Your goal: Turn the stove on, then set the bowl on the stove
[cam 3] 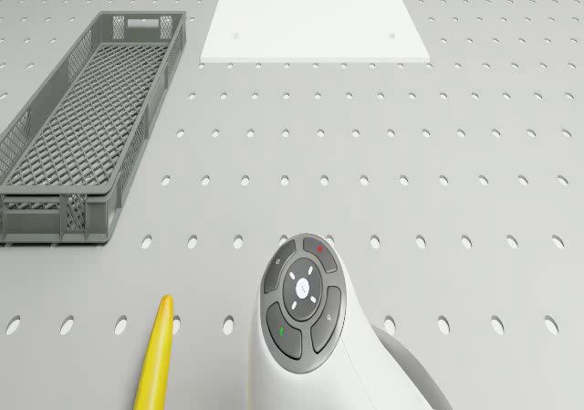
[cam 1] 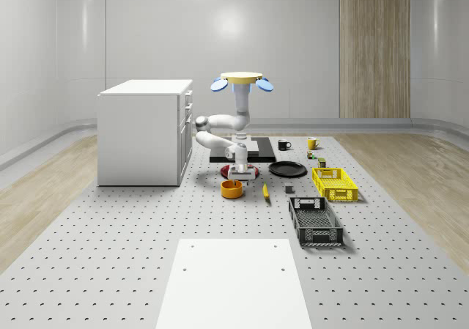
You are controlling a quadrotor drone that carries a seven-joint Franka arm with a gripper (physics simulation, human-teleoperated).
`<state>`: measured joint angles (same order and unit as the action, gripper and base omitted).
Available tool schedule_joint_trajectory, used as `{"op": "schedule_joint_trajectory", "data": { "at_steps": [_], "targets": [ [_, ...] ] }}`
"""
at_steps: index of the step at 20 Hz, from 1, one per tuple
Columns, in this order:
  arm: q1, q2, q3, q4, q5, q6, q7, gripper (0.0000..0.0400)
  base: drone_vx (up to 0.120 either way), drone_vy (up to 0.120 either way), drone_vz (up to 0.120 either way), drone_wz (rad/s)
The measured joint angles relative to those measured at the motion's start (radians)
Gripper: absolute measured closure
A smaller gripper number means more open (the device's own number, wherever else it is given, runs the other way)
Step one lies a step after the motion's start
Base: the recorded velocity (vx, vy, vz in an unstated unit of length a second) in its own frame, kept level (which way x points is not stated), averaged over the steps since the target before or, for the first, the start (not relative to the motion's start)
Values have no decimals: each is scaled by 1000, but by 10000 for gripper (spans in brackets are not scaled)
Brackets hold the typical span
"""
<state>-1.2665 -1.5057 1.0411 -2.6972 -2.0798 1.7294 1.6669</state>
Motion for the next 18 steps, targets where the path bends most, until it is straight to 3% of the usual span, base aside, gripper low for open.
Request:
{"op": "schedule_joint_trajectory", "data": {
  "at_steps": [18],
  "targets": [
    [5,37,-28,13,-39,-18,-7,0,0,0,0,0]
  ]
}}
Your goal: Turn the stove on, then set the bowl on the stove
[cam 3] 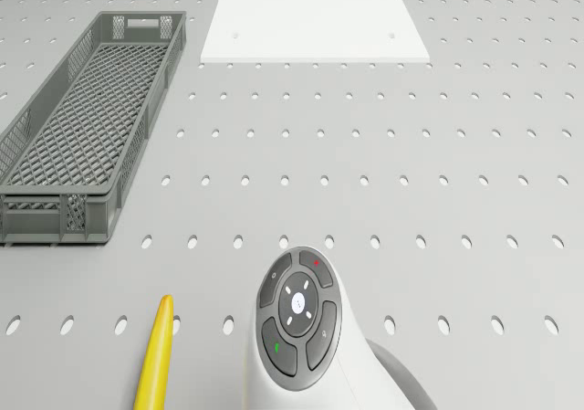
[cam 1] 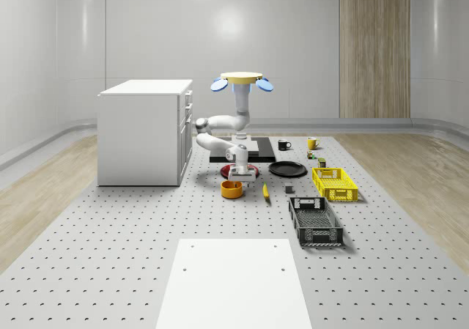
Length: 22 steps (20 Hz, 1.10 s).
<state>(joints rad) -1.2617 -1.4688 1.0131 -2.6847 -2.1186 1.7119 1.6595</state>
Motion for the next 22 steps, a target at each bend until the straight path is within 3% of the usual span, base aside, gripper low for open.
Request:
{"op": "schedule_joint_trajectory", "data": {
  "at_steps": [1,2,4,8,12,18,22],
  "targets": [
    [2,1,0,0,-1,-1,-2,24,0,0,0,0],
    [4,2,0,0,-1,-2,-4,85,0,0,0,0],
    [8,4,-1,0,-2,-3,-7,169,0,0,0,0],
    [13,9,-2,0,-5,-8,-12,252,0,0,0,0],
    [17,14,-2,-1,-7,-12,-15,282,0,0,0,0],
    [29,17,22,-18,13,-33,-18,296,0,0,0,0],
    [41,15,57,-39,44,-55,-19,299,-20,0,120,0]
  ]
}}
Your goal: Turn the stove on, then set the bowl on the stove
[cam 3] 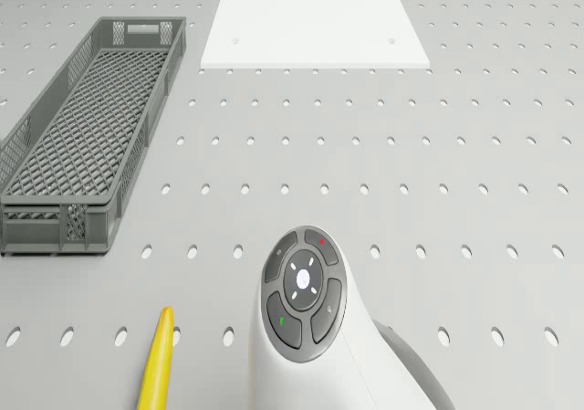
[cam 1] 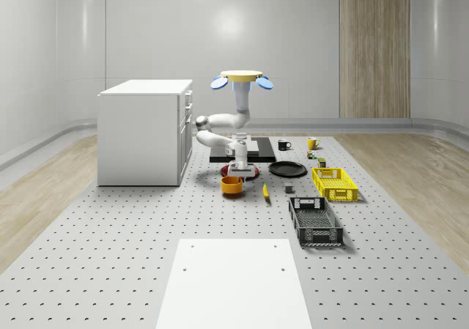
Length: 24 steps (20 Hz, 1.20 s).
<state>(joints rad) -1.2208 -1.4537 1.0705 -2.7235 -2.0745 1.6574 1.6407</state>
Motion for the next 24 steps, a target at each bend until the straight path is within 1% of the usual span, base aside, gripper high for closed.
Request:
{"op": "schedule_joint_trajectory", "data": {
  "at_steps": [7,18,24],
  "targets": [
    [8,1,27,-14,24,-17,0,300,-120,120,120,0],
    [11,3,33,-18,29,-23,-1,300,-120,120,116,0],
    [12,4,34,-18,29,-24,-2,300,-120,0,0,0]
  ]
}}
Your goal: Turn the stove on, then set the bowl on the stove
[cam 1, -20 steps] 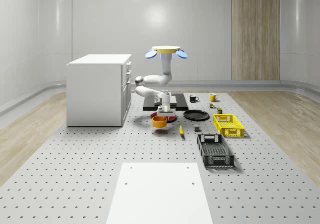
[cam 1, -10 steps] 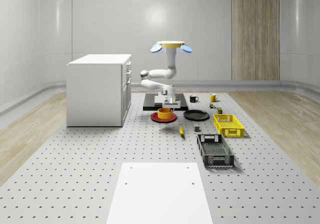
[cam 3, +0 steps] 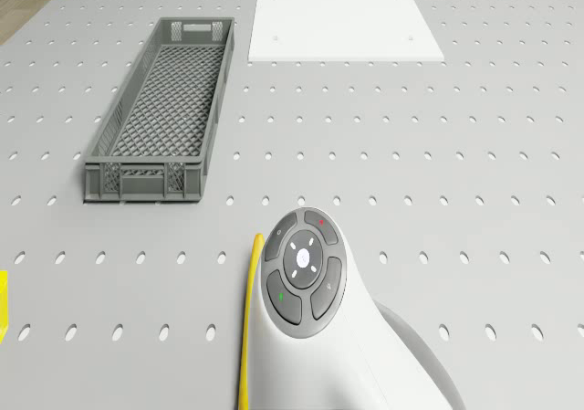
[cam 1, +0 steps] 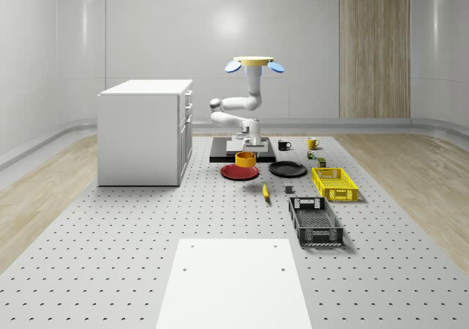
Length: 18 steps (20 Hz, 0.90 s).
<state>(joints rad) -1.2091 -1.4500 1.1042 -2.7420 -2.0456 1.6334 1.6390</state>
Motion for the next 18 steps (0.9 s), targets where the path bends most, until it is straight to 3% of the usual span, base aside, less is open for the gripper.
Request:
{"op": "schedule_joint_trajectory", "data": {
  "at_steps": [7,13,18],
  "targets": [
    [1,1,0,0,0,-1,0,300,-120,0,0,0],
    [1,2,0,0,-1,-2,-1,300,-120,0,107,0],
    [2,3,0,0,-1,-3,-1,300,-120,0,0,0]
  ]
}}
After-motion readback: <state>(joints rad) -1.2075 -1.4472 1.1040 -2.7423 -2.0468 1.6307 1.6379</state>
